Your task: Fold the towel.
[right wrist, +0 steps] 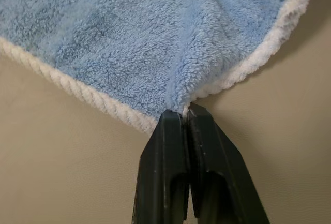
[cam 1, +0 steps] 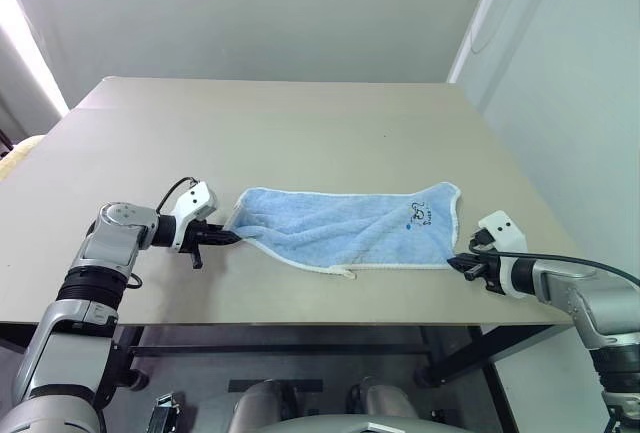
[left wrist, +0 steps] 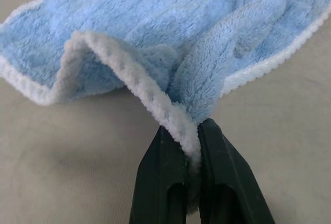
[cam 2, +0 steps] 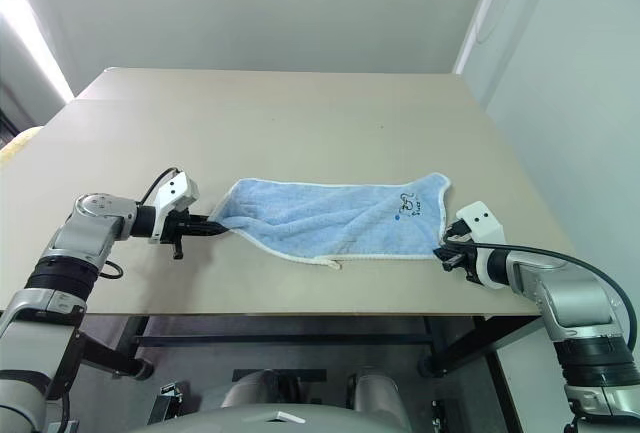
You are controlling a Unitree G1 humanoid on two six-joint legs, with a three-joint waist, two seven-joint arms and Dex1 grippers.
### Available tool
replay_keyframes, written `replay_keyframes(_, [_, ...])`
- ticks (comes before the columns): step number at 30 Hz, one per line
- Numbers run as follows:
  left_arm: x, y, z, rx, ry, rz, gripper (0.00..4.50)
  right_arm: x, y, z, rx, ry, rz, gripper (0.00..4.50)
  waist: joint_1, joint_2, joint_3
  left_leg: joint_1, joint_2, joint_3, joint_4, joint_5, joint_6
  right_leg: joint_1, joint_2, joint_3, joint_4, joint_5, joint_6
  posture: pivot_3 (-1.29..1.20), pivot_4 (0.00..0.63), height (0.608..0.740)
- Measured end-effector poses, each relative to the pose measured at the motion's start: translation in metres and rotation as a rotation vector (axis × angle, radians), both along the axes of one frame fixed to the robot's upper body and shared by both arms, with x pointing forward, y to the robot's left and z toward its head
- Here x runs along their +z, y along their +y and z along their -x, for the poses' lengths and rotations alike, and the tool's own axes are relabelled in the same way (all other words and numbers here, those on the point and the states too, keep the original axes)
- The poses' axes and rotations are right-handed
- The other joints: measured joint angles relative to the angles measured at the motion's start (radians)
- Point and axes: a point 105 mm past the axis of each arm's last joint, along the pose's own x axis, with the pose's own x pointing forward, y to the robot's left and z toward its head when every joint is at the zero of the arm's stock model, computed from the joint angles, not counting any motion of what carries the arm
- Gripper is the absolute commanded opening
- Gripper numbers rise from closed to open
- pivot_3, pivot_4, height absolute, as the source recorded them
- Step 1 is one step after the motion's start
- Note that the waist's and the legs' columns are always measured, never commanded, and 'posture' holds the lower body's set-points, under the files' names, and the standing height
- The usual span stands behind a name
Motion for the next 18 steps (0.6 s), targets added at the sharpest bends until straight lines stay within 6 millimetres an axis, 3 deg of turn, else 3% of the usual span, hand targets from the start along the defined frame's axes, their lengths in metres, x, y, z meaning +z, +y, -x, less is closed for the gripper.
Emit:
replay_keyframes(3, [0.012,0.003,-0.004,0.080,0.057,0.099,0.31,0.025,-0.010,-0.013,-0.088,-0.076,-0.107,0.03,0.000,0.008,0.005,-0.002,0.000,0.000,0.001,0.000,0.000,-0.002,0.000,0.000,0.001,0.000,0.000,0.00,0.000,0.735])
replay_keyframes(8, [0.072,0.001,-0.035,0.180,0.011,0.264,0.31,0.120,-0.019,-0.053,-0.183,-0.358,-0.298,0.03,0.000,0.012,0.008,-0.004,0.000,-0.001,0.004,0.001,-0.001,-0.004,0.000,-0.002,0.004,0.000,0.000,0.00,0.000,0.735])
replay_keyframes(12, [0.110,-0.003,-0.071,0.311,-0.040,0.394,0.31,0.169,-0.012,-0.088,-0.246,-0.492,-0.447,0.03,0.000,0.012,0.008,-0.005,0.000,-0.001,0.007,0.001,-0.001,-0.005,0.000,-0.002,0.007,0.000,0.000,0.00,0.000,0.735])
replay_keyframes(18, [0.139,-0.010,-0.114,0.580,-0.171,0.474,0.31,0.199,-0.006,-0.134,-0.326,-0.593,-0.477,0.03,-0.001,0.012,0.009,-0.014,0.000,0.000,0.011,0.003,-0.005,-0.008,-0.001,-0.002,0.010,0.001,0.001,0.00,0.000,0.735])
